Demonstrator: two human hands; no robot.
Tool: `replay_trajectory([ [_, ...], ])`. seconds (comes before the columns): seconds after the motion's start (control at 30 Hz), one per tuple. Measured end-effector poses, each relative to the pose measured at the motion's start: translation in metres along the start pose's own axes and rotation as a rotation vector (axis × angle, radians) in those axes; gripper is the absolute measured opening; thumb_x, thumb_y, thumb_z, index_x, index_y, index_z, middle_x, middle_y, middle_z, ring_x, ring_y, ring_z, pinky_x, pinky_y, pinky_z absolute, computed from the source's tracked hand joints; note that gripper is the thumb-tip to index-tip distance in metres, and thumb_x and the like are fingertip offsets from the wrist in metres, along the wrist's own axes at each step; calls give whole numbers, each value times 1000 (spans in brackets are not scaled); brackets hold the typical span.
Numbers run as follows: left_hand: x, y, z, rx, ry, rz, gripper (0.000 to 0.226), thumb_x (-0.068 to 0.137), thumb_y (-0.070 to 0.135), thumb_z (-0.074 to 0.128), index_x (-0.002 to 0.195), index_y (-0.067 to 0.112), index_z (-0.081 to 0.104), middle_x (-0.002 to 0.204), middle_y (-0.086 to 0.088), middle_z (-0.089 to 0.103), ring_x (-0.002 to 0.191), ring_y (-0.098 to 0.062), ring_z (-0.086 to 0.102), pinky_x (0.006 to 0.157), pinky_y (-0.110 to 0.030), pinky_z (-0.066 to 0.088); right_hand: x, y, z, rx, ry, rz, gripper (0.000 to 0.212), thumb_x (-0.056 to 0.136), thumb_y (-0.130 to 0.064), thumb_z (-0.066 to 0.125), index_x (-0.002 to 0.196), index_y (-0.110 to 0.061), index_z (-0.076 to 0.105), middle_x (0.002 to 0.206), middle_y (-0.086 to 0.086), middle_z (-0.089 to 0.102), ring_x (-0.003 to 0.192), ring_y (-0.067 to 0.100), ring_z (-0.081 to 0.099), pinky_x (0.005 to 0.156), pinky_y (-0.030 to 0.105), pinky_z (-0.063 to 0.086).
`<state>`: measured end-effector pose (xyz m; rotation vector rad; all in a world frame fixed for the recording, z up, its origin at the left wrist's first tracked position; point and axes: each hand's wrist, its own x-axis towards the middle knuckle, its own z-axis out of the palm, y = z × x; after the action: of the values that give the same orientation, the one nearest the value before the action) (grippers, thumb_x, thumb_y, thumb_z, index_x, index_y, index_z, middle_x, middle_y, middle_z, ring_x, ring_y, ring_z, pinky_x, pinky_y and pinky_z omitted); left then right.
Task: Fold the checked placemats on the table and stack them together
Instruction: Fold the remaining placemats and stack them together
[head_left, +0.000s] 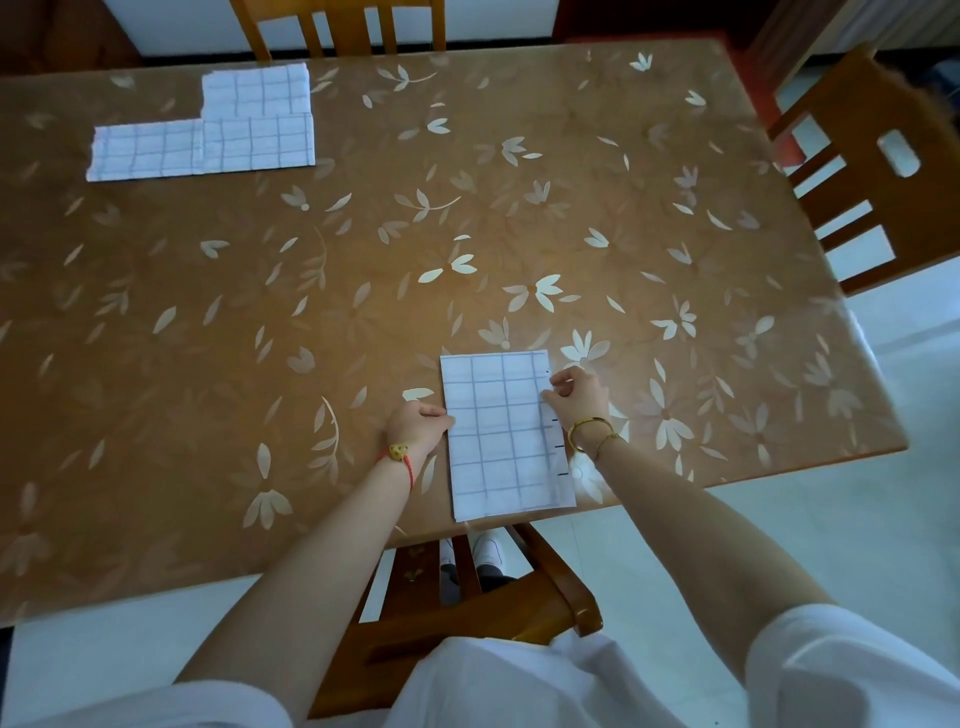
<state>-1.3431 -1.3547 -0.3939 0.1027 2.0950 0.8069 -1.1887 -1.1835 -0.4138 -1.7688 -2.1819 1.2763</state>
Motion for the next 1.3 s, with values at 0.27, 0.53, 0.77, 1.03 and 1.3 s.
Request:
replay_trajectory([
  [0.27, -4, -10, -1, -106, 110, -35, 19, 74, 11, 73, 85, 18, 60, 91, 2, 66, 86, -18, 66, 73, -32, 56, -11, 1, 12, 60, -37, 1, 21, 79, -7, 67, 89, -16, 51, 70, -4, 55, 68, 16, 55, 65, 25, 47],
  [0.53, 0, -40, -36, -140, 230, -48, 20, 75, 15, 76, 82, 23, 59, 85, 2, 69, 82, -21, 69, 77, -42, 61, -28, -26, 36, -48, -132, -192, 14, 82, -8, 64, 91, -13, 54, 73, -4, 58, 71, 13, 56, 62, 20, 44],
  [0.77, 7, -60, -60, -100, 214, 44, 20, 78, 13, 77, 86, 21, 61, 87, 2, 70, 86, -18, 69, 80, -43, 60, -39, -40, 59, -129, -178, -223, 15, 85, -8, 57, 99, -13, 56, 73, -5, 57, 77, 20, 59, 69, 32, 53],
  [1.03, 7, -63, -69, 271, 318, 423, 17, 90, 15, 64, 107, 17, 64, 106, 1, 67, 100, -18, 61, 88, -35, 52, -38, -44, 67, -454, 14, -543, 23, 91, -15, 50, 109, -6, 60, 110, 11, 56, 101, 30, 49, 86, 37, 44],
  [1.3, 24, -47, -70, 849, 107, 510, 65, 99, 24, 46, 157, 14, 18, 164, 2, 12, 151, -30, 3, 120, -57, 14, -46, -90, 115, -794, -290, -770, 57, 100, -31, 36, 153, -17, 21, 160, -6, 18, 148, 30, 9, 119, 50, 14],
])
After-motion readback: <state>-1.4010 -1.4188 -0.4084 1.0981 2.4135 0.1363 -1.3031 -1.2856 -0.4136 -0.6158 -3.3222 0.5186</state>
